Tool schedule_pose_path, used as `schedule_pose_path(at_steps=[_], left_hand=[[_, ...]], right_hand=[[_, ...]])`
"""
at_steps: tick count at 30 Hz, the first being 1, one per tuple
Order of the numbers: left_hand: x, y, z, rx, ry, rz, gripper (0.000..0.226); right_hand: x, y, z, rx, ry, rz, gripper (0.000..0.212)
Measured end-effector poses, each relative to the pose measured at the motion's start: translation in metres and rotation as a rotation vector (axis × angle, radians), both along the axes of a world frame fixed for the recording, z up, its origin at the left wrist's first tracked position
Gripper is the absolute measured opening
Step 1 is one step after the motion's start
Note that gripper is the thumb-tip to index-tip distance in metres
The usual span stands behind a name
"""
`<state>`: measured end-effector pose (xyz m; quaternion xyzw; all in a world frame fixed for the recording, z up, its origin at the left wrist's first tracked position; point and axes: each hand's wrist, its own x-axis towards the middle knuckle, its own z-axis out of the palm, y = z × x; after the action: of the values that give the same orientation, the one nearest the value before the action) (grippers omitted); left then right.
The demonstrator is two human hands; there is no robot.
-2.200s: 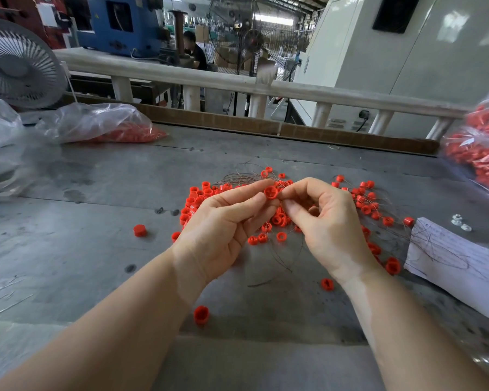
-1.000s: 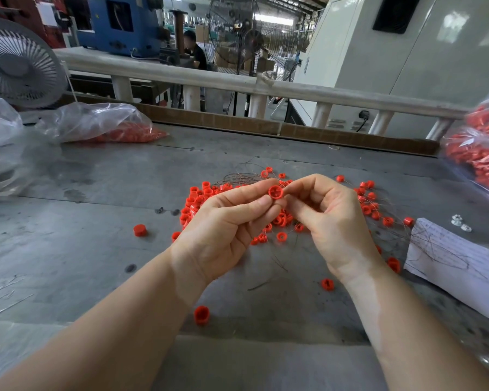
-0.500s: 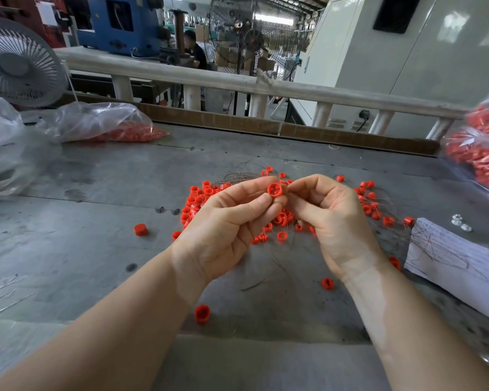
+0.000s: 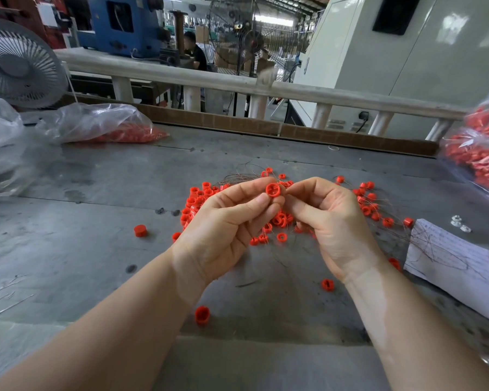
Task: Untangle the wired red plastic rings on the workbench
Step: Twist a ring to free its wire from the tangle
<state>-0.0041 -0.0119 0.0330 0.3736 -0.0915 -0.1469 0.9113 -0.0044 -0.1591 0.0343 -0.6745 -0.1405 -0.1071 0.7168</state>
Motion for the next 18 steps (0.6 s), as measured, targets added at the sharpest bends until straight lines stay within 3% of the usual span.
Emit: schedule_pose_path(at_steps=[11, 18], left_hand=[[-0.0015, 0.0005, 0.0013, 0.039, 0.007, 0.009, 0.021], [-0.0027, -0.0011, 0.0029, 0.048, 0.017, 0.023, 0.023]], right_hand=[[0.0002, 0.0, 0.0009, -0.025, -0.008, -0.026, 0.007], [0.0008, 0.0002, 0.0007, -0.034, -0.025, -0.03, 0.014]])
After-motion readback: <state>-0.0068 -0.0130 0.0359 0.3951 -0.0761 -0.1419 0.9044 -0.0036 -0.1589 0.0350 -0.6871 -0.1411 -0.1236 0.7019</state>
